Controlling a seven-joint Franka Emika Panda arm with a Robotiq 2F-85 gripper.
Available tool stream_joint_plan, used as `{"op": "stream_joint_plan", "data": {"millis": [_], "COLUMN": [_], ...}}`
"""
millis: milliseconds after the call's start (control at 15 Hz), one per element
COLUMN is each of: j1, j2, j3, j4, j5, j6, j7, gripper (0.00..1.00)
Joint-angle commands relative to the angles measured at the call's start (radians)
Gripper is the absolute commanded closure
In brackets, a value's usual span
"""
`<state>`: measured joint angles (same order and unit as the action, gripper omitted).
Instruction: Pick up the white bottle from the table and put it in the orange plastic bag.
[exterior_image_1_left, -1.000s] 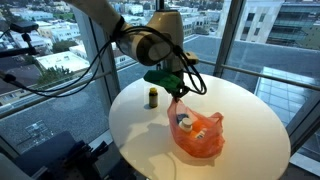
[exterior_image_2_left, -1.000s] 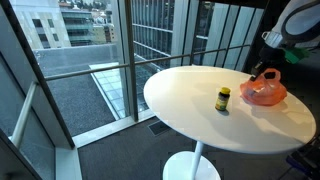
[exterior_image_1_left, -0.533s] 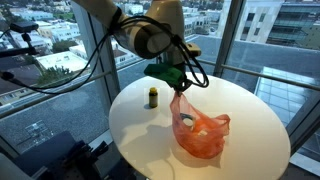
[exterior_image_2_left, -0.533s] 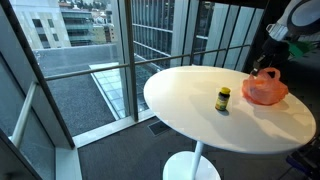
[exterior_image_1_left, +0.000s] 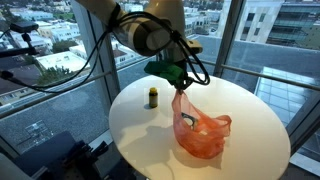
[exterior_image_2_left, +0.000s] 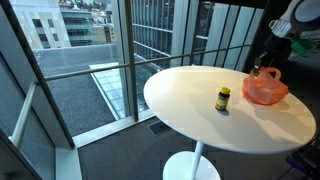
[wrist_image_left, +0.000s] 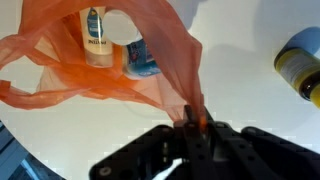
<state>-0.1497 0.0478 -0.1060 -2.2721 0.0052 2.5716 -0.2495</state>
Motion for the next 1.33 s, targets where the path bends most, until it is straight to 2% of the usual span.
{"op": "stream_joint_plan", "data": {"millis": [0, 400, 533, 867, 1267], "j1": [0.000, 0.000, 0.001, 0.001, 0.001], "j2": [-0.023, -0.058, -0.078, -0.141, -0.213], "j3": [-0.008, -0.015, -0.018, -0.029, -0.044], "j4": [-0.012, -0.031, -0.038, -0.069, -0.083], "j5": [0.019, 0.013, 0.014, 0.001, 0.013], "j6": [0.000, -0.015, -0.031, -0.104, -0.283], "j7": [-0.019, -0.013, -0.004, 0.049, 0.072], "gripper": [0.60, 0.12, 0.00, 0.00, 0.00]}}
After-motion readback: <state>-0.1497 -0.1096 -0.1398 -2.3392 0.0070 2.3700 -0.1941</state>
